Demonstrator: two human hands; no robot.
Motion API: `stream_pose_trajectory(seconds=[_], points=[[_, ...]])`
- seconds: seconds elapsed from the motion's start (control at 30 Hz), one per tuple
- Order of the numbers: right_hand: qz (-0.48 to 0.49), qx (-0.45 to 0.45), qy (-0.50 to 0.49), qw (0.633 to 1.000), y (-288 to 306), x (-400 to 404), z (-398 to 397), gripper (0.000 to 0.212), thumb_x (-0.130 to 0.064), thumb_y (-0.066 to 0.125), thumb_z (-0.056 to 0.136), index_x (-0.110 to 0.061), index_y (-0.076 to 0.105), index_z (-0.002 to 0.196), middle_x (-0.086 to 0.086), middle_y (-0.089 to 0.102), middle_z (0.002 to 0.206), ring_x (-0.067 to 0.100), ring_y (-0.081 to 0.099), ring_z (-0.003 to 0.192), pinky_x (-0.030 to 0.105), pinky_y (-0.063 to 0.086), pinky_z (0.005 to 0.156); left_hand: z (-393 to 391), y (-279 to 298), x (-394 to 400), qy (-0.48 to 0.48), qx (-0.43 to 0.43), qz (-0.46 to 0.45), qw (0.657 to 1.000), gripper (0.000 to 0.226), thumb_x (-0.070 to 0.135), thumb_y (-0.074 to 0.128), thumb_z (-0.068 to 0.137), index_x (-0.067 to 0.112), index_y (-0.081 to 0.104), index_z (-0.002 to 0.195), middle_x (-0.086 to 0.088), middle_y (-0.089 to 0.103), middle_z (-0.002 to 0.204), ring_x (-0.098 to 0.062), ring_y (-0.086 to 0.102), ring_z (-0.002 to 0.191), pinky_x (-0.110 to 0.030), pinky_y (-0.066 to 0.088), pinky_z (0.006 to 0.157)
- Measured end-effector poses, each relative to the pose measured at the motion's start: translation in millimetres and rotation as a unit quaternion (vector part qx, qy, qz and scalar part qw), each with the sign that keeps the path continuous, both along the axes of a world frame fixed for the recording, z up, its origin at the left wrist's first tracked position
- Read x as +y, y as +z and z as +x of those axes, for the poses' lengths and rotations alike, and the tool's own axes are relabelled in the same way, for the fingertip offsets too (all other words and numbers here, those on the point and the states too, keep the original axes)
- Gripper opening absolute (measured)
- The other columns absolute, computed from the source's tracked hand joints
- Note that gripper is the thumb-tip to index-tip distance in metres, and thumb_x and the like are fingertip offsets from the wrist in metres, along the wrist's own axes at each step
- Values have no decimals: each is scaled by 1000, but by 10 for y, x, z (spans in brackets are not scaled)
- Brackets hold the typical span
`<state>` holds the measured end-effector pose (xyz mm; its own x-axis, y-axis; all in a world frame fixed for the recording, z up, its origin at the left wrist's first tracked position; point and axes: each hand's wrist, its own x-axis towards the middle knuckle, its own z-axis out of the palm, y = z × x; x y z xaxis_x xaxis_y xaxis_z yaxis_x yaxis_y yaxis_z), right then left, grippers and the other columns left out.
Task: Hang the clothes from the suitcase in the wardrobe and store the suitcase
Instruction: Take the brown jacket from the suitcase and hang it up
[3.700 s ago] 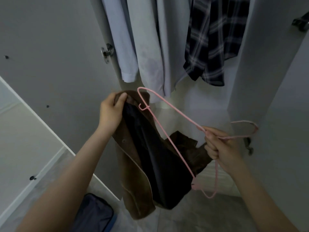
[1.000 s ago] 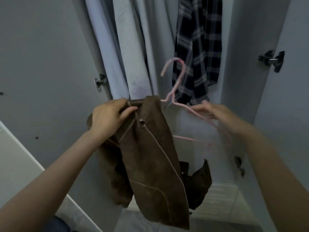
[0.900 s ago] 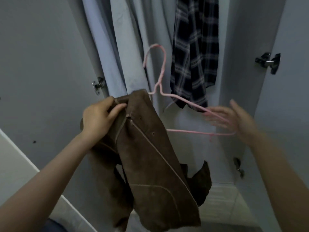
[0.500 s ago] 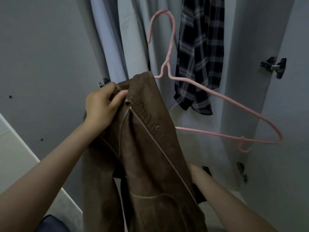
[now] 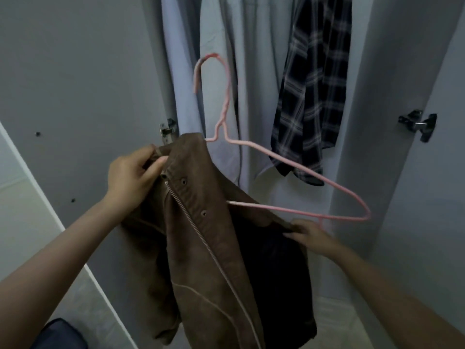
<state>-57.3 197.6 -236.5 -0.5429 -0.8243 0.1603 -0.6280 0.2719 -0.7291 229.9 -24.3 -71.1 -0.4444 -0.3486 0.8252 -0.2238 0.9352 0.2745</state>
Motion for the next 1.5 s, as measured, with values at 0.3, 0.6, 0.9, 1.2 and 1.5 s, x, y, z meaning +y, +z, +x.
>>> stream_pose_trajectory(seconds=[0.3,0.6,0.9,1.2,1.5], points=[[-72,-79,-10,994,1227,246,-310,24,-11,81,65,-13,57,72,-1,56,68,2,53,62,11,38,57,276,-520,-303,88,-136,-168,972,67,61,20,94,12,53,62,-7,56,55,-28,57,45,-20,18,42],[62,298,-54,951,1694,430,-240,17,-14,69,79,-27,59,75,-14,57,67,13,58,69,28,47,62,241,-782,-323,95,-126,-49,986,34,39,56,86,18,51,60,-4,55,55,-27,57,50,-23,28,43],[-91,244,-139,956,1749,356,43,13,0,63,74,-13,63,70,6,58,59,9,51,54,5,39,52,62,-1018,23,123,-161,9,979,46,59,40,85,22,59,64,-2,62,61,-28,63,56,-28,39,43],[-147,44,-75,985,1382,-11,1051,28,-8,68,78,-25,47,70,-6,52,60,1,53,53,13,39,49,-194,-993,595,147,-56,206,966,35,50,59,82,21,61,64,-3,67,65,-31,65,70,-29,43,50],[-160,181,104,965,921,479,782,22,-53,57,84,-34,63,77,-16,65,76,-3,62,73,19,50,68,226,-768,751,144,43,97,984,45,59,47,70,20,54,49,2,53,45,-20,57,44,-16,26,44]])
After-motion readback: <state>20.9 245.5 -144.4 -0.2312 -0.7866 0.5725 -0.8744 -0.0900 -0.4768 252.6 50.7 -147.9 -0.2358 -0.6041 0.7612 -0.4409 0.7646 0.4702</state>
